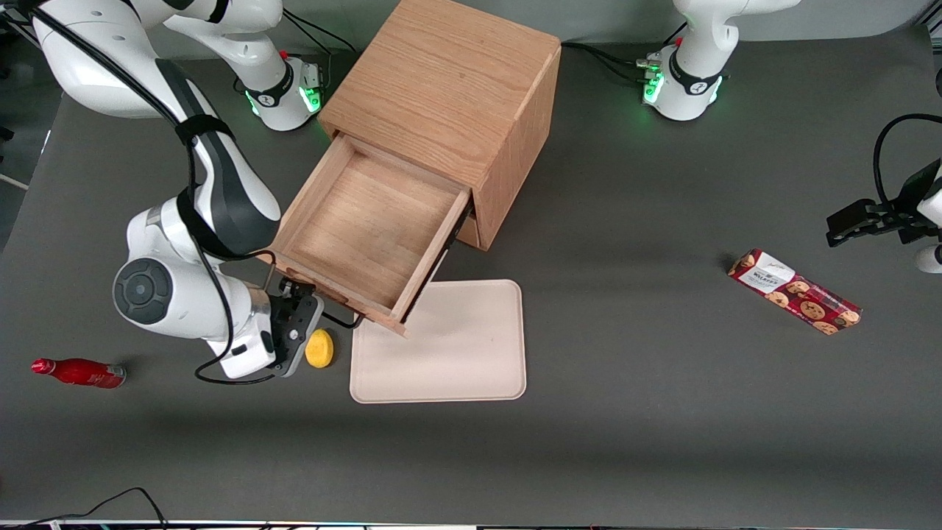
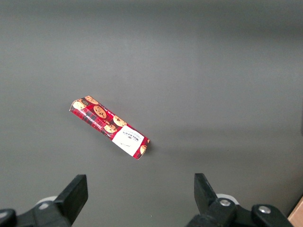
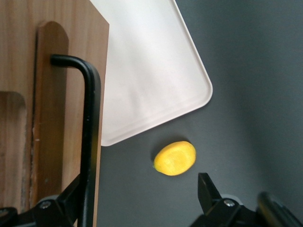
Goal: Open upper drawer
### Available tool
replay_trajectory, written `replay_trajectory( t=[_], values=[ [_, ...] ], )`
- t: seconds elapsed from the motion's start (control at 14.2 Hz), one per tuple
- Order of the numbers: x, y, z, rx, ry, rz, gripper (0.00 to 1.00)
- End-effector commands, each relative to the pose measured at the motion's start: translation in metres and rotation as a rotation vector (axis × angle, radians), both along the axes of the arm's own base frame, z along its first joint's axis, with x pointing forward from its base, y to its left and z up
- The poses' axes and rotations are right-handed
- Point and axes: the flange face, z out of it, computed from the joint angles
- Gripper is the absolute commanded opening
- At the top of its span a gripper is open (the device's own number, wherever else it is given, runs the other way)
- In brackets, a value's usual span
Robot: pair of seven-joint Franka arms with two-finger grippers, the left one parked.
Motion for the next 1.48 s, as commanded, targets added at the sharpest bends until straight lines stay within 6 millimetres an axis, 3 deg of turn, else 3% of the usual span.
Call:
replay_trajectory(
  t=[0.0,0.21,1.06,1.2,1.41],
  values=[
    [0.029,-0.038,0.015,-0.016,-0.085,0.019,1.00],
    [0.024,-0.027,0.023,0.003,-0.070,-0.013,1.00],
    [0.010,-0.022,0.045,-0.022,-0.016,-0.118,1.00],
    [0.005,-0.021,0.056,-0.033,-0.007,-0.156,1.00],
    [-0.016,-0.020,0.101,-0.072,0.013,-0.292,1.00]
  ],
)
